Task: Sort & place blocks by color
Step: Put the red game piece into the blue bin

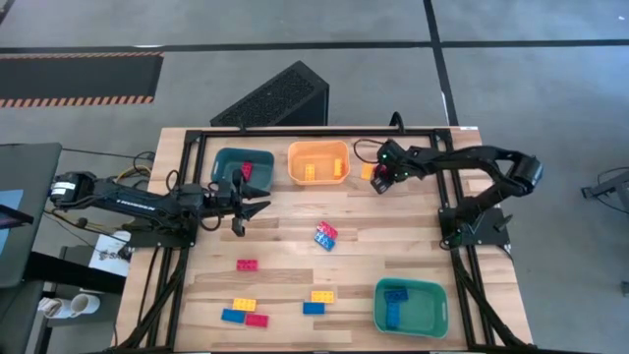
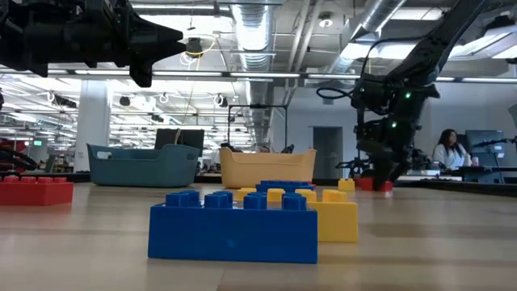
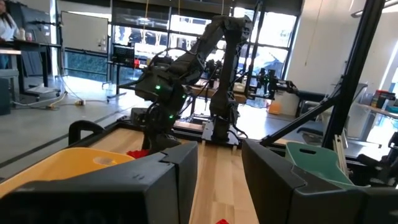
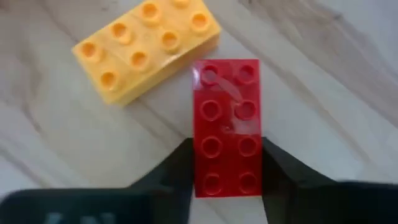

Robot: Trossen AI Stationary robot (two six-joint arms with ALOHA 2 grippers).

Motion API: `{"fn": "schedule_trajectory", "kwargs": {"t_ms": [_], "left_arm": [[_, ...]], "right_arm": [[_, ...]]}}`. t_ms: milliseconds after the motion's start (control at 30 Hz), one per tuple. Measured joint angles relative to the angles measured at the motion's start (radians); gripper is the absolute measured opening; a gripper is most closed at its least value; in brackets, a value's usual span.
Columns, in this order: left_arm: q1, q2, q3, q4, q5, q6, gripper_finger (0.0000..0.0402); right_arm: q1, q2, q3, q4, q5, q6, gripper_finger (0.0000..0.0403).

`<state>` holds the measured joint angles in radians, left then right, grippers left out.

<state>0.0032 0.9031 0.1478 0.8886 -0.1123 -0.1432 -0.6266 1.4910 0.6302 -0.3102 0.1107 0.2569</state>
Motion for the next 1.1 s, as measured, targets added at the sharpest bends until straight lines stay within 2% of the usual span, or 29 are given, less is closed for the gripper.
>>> {"fn": "schedule_trajectory", "kwargs": {"t_ms": [267, 400, 500, 633, 767, 933, 1100], "left_arm": [[0.000, 0.000, 0.000, 0.000, 0.000, -0.030, 0.0114], [0.000, 0.000, 0.000, 0.002, -0.004, -0.085, 0.0117], [0.000, 0.000, 0.000, 0.006, 0.000, -0.112, 0.0134], [0.000, 0.000, 0.000, 0.008, -0.009, -0.140, 0.0178], [0.000, 0.000, 0.000, 0.009, -0.014, -0.163, 0.0230], [0.000, 0.000, 0.000, 0.015, -0.057, -0.171, 0.0280], [0.000, 0.000, 0.001, 0.073, -0.077, -0.173, 0.0292]], "right_arm": [[0.137, -0.228, -0.003, -0.053, -0.008, 0.129, 0.0124], [0.253, -0.324, -0.002, 0.075, -0.005, 0.178, 0.0124], [0.362, -0.349, -0.002, 0.267, -0.003, 0.172, 0.0128], [0.486, -0.324, -0.001, 0.544, -0.004, 0.126, 0.0141], [0.538, -0.261, -0.001, 0.750, -0.004, 0.119, 0.0137], [0.539, -0.134, 0.092, 0.789, -0.005, 0.105, 0.0140], [0.515, 0.046, 0.278, 0.764, -0.032, 0.026, 0.0140]]}}
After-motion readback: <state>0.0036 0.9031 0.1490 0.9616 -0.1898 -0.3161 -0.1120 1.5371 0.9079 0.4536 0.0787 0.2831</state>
